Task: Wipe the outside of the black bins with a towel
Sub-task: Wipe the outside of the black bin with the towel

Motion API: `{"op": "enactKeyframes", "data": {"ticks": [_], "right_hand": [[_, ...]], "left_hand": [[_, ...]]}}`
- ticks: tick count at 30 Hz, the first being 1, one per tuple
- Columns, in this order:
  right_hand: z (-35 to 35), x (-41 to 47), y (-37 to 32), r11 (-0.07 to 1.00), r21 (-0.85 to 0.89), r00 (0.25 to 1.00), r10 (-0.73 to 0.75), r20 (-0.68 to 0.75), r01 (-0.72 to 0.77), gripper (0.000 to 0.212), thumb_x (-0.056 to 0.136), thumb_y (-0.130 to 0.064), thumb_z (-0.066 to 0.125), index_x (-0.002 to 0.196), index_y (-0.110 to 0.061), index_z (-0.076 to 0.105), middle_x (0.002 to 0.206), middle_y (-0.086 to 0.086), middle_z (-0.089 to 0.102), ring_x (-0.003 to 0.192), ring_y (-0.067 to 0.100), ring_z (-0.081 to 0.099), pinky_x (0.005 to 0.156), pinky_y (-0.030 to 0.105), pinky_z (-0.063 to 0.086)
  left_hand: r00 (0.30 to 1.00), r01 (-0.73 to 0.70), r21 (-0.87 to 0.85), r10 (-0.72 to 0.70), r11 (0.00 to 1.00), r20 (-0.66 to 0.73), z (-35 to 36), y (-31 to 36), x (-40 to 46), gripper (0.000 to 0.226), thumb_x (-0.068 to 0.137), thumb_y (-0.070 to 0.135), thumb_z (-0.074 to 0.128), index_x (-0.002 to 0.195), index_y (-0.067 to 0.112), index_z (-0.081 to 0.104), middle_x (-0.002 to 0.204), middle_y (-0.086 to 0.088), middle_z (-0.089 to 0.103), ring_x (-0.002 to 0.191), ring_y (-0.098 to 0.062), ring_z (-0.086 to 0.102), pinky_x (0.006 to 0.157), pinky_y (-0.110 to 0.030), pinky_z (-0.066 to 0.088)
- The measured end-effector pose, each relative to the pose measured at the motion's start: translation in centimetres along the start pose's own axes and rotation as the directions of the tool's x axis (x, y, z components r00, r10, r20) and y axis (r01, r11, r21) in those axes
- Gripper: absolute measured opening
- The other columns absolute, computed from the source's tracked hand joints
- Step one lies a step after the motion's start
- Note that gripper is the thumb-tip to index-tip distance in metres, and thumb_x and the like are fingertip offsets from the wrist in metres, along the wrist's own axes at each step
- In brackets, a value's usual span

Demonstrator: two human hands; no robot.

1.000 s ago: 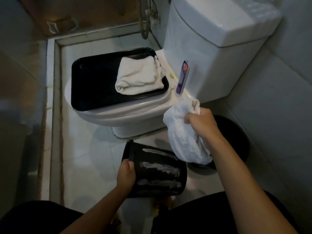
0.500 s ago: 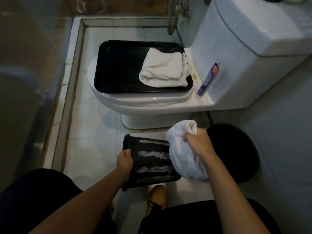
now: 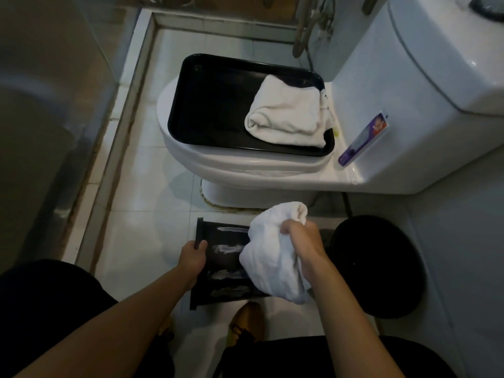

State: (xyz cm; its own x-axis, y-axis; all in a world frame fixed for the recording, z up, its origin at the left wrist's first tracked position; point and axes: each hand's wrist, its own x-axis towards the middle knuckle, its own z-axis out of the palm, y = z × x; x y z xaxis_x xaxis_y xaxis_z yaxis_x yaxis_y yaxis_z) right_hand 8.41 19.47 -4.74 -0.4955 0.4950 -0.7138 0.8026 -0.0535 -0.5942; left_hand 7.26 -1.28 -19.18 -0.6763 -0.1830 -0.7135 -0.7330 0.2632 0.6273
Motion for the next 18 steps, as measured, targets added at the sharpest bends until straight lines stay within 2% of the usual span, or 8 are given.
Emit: {"op": "enactKeyframes", "data": {"ticks": [2,4,6,8,11,13,15,18], "right_hand": [[0.0,-0.8,-0.5,0.998,0.055,0.998,-0.031,0.048,0.028,0.021,0.09,-0.027,0.06,0.094,-0.006,0.062,0.095,0.01,0.064,0.09,0.025,0.065,0.086,0.039,0.052],[-0.1,-1.0,-0.6,0.991,0.033,0.981,-0.134,0.144,0.13,0.036,0.076,-0.042,0.075,0.087,-0.011,0.062,0.087,0.004,0.065,0.085,0.02,0.066,0.076,0.034,0.053],[-0.6,-1.5,-1.3,0.978,-0.073,0.962,-0.175,0.21,0.193,0.037,0.074,-0.035,0.082,0.092,-0.009,0.062,0.086,0.005,0.066,0.082,0.019,0.067,0.068,0.032,0.054],[-1.0,-1.7,-2.3,0.962,-0.138,0.938,-0.187,0.293,0.235,0.036,0.076,-0.026,0.082,0.101,-0.009,0.064,0.095,0.005,0.069,0.084,0.018,0.068,0.075,0.034,0.057],[-1.6,-0.9,-3.3,0.919,-0.255,0.912,-0.198,0.36,0.3,0.039,0.074,-0.027,0.08,0.107,-0.012,0.065,0.101,0.006,0.07,0.09,0.021,0.068,0.085,0.039,0.056],[-1.7,0.0,-3.3,0.88,-0.337,0.911,-0.21,0.355,0.334,0.042,0.072,-0.03,0.079,0.107,-0.011,0.066,0.1,0.005,0.07,0.092,0.021,0.068,0.085,0.038,0.056],[-2.1,1.1,-3.1,0.861,-0.383,0.919,-0.207,0.336,0.334,0.046,0.068,-0.033,0.08,0.105,-0.01,0.066,0.099,0.005,0.069,0.095,0.024,0.068,0.085,0.039,0.056],[-2.8,2.7,-3.7,0.882,-0.364,0.938,-0.202,0.282,0.3,0.029,0.082,-0.018,0.075,0.108,-0.01,0.067,0.096,0.004,0.065,0.088,0.02,0.063,0.079,0.033,0.052]], "left_hand": [[1.0,0.019,0.026,-0.02,0.999,0.01,0.0,0.5,0.0,0.035,0.102,0.024,0.041,0.124,-0.001,0.051,0.117,-0.023,0.06,0.1,-0.034,0.059,0.088,-0.044,0.051],[0.998,0.065,0.075,-0.066,0.995,0.016,0.0,1.5,0.2,0.038,0.102,0.023,0.041,0.129,-0.002,0.048,0.122,-0.026,0.057,0.105,-0.038,0.058,0.09,-0.047,0.051],[0.99,0.128,0.165,-0.137,0.978,0.044,-0.1,3.0,0.8,0.039,0.102,0.022,0.041,0.13,-0.005,0.047,0.122,-0.027,0.056,0.104,-0.04,0.057,0.084,-0.046,0.051],[0.968,0.183,0.291,-0.224,0.939,0.114,-0.8,5.0,1.0,0.032,0.103,0.022,0.041,0.122,-0.002,0.049,0.113,-0.024,0.057,0.089,-0.036,0.058,0.072,-0.046,0.052],[0.929,0.164,0.433,-0.287,0.886,0.235,-2.2,6.7,2.4,0.025,0.104,0.02,0.038,0.113,0.0,0.049,0.099,-0.018,0.057,0.075,-0.029,0.058,0.071,-0.045,0.055],[0.913,0.136,0.452,-0.289,0.882,0.288,-2.9,6.5,3.4,0.029,0.104,0.019,0.037,0.118,-0.002,0.05,0.101,-0.018,0.061,0.077,-0.028,0.061,0.069,-0.042,0.056],[0.912,0.084,0.431,-0.244,0.898,0.33,-3.0,5.7,4.5,0.03,0.104,0.022,0.035,0.12,0.003,0.052,0.11,-0.019,0.062,0.091,-0.03,0.063,0.072,-0.041,0.057],[0.929,0.019,0.264,-0.115,0.964,0.351,-2.7,4.1,5.2,0.029,0.104,0.028,0.034,0.117,0.01,0.053,0.112,-0.015,0.062,0.099,-0.03,0.061,0.072,-0.037,0.055]]}}
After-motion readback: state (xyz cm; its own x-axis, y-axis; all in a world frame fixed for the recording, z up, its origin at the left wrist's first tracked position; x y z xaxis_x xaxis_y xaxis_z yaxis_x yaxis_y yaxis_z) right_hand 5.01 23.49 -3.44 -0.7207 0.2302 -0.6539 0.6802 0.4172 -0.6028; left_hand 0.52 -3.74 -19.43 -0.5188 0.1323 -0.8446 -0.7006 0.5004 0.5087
